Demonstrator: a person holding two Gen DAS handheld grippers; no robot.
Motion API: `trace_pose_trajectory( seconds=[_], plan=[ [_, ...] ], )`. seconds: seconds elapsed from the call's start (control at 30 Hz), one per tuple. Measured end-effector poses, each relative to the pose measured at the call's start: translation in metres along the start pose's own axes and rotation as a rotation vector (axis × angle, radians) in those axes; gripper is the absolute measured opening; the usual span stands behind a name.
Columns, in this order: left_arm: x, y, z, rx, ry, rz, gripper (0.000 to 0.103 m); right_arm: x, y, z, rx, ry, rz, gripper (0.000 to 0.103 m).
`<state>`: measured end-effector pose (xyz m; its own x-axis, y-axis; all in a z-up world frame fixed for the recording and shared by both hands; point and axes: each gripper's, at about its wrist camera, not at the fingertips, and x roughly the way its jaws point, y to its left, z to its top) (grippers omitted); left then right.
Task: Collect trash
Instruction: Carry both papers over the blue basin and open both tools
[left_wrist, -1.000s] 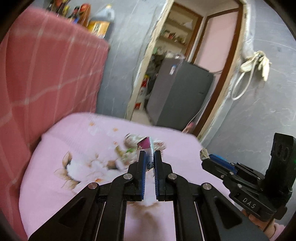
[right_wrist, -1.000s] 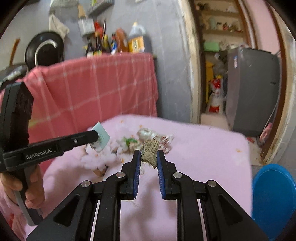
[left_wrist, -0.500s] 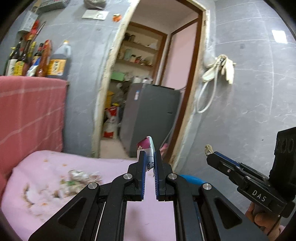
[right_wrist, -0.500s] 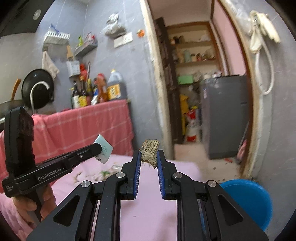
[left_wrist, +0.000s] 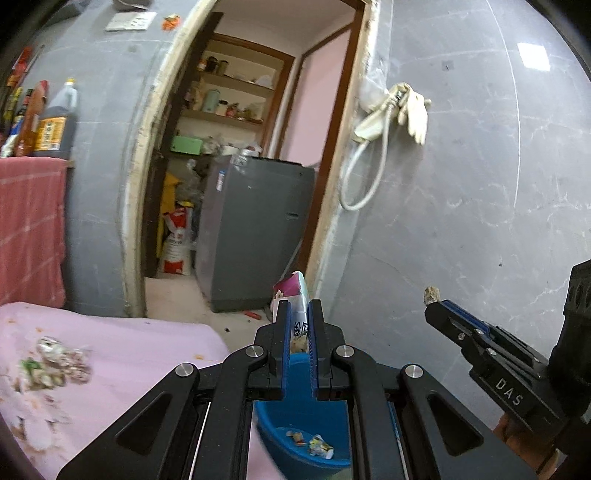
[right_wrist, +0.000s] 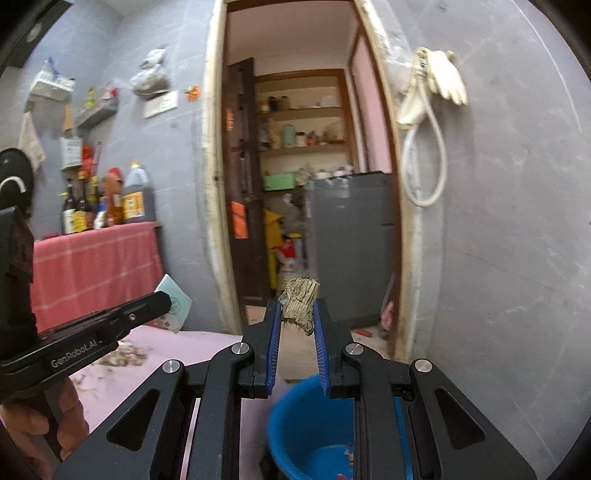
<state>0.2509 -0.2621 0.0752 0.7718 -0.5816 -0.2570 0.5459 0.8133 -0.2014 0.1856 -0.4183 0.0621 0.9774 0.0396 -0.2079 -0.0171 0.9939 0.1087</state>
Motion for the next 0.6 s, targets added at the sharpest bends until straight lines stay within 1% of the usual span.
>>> trace_pose_trajectory(
  seconds=[0.1, 0.23, 0.43, 0.6],
  plan=[
    [0.019, -0.012, -0.004, 0.005, 0.030, -0.014, 0.006, 0.002, -0.016, -0.009, 0.013, 0.020, -0.025, 0.016],
    [0.040, -0.020, -0.012, 0.001, 0.082, -0.025, 0.007, 0.007, -0.031, -0.019, 0.027, 0.054, -0.040, 0.016],
    [0.073, -0.021, -0.025, -0.021, 0.181, -0.026, 0.008, 0.024, -0.050, -0.035, 0.068, 0.120, -0.050, 0.016],
    [0.097, -0.013, -0.036, -0.057, 0.257, -0.027, 0.009, 0.040, -0.064, -0.047, 0.115, 0.180, -0.052, 0.017]
  ],
)
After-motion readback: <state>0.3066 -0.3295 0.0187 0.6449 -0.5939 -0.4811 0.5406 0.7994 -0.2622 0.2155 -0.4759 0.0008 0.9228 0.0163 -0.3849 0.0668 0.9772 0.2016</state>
